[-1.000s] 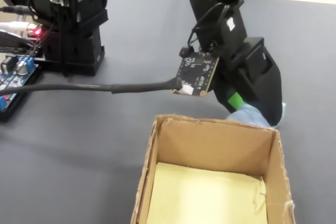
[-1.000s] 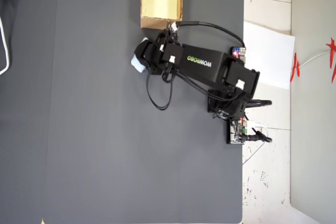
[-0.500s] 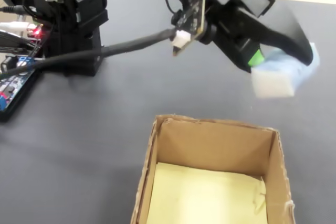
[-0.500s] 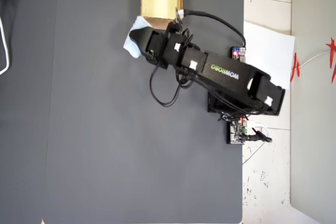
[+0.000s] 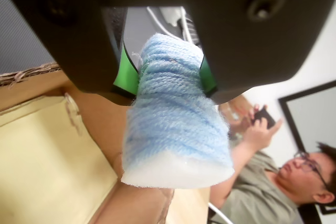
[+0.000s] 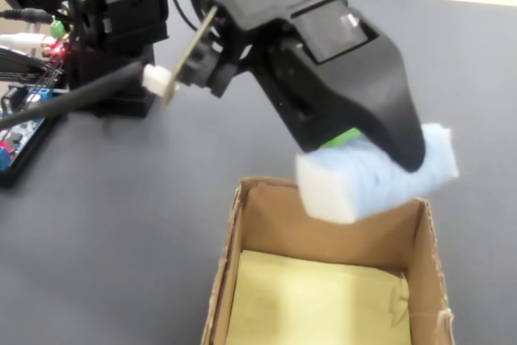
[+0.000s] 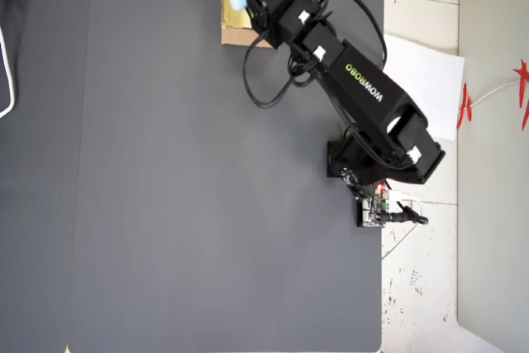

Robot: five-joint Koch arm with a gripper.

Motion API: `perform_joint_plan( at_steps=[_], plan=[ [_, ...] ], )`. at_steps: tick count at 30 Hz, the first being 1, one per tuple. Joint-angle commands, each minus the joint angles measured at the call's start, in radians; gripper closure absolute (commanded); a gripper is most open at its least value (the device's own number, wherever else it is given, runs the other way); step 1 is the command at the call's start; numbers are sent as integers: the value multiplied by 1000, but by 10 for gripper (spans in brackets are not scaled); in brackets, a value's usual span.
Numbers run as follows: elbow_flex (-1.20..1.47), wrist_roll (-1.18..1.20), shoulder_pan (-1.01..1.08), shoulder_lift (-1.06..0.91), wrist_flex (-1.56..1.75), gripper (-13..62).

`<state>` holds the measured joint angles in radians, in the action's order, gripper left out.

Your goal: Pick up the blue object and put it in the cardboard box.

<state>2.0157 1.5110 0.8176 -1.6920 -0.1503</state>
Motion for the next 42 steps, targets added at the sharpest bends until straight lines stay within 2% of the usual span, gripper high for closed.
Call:
perform_joint_plan(
  at_steps=[1, 4, 8, 15, 24, 42],
  plan=[
    [-61, 20, 6, -17, -37, 274],
    [-51, 21, 6, -25, -95, 187],
    [-12, 64, 14, -40, -98, 140],
    [32, 103, -12, -97, -28, 143],
    [161, 127, -195, -193, 92, 142],
    [752, 170, -583, -520, 359, 149]
  ],
)
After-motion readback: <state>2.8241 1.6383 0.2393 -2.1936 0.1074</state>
